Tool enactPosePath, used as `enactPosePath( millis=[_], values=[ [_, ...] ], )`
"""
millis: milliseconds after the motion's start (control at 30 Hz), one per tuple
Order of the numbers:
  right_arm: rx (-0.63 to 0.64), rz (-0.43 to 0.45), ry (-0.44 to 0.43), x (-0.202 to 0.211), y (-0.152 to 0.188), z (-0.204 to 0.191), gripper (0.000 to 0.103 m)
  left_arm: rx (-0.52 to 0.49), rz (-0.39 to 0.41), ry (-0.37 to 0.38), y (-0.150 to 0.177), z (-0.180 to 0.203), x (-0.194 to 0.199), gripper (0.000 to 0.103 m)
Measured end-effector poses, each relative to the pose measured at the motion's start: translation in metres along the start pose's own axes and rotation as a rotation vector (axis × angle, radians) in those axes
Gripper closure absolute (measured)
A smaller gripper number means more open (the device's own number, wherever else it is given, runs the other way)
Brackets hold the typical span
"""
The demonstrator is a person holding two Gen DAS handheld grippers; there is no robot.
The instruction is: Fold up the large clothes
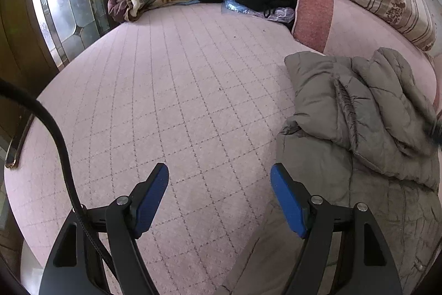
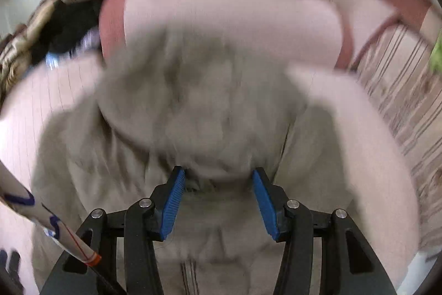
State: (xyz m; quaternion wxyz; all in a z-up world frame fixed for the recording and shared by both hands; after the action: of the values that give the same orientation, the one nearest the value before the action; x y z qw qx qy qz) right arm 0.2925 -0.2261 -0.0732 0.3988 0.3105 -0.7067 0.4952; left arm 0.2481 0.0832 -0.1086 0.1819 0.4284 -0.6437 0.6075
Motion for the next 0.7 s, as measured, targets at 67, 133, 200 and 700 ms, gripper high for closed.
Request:
enactPosePath(
  millis=[67,133,200,700],
  values=[
    [0.055,-0.085,0.022,-0.020,0.022,0.001,0.048,0.006,-0.008,0.009,-0.002,0.001,-0.002,0.028],
    [0.075,-0.090,0.015,-0.016,0.022,0.002,0.048,0.002,-0.002,0.007,-0.002,0.003,-0.002,0.028],
    [0.036,-0.045,0.005,0.005,0.012,0.004,0.048,-0.010,-0.001,0.004,0.000,0.006,-0.002,0.028],
    [0.167,-0.020,-0.076,-0.024,0.001,-0.093,0.048,0.007,-0.004,-0.019,0.003,0.003,-0.003,0.028]
  ],
)
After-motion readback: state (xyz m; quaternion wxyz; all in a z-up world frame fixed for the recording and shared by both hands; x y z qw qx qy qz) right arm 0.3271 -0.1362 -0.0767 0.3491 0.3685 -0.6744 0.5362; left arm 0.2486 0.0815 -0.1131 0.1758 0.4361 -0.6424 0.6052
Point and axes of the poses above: each gripper's, at about its wrist camera, not at the fingertips, and x roughly against the way its jaws point, z to its right, y to its underside, the point moved 2 cm from there along -x, roughly the way its jaws point, and after that the axes turned 15 degrees about -y, right-handed, at the moved point
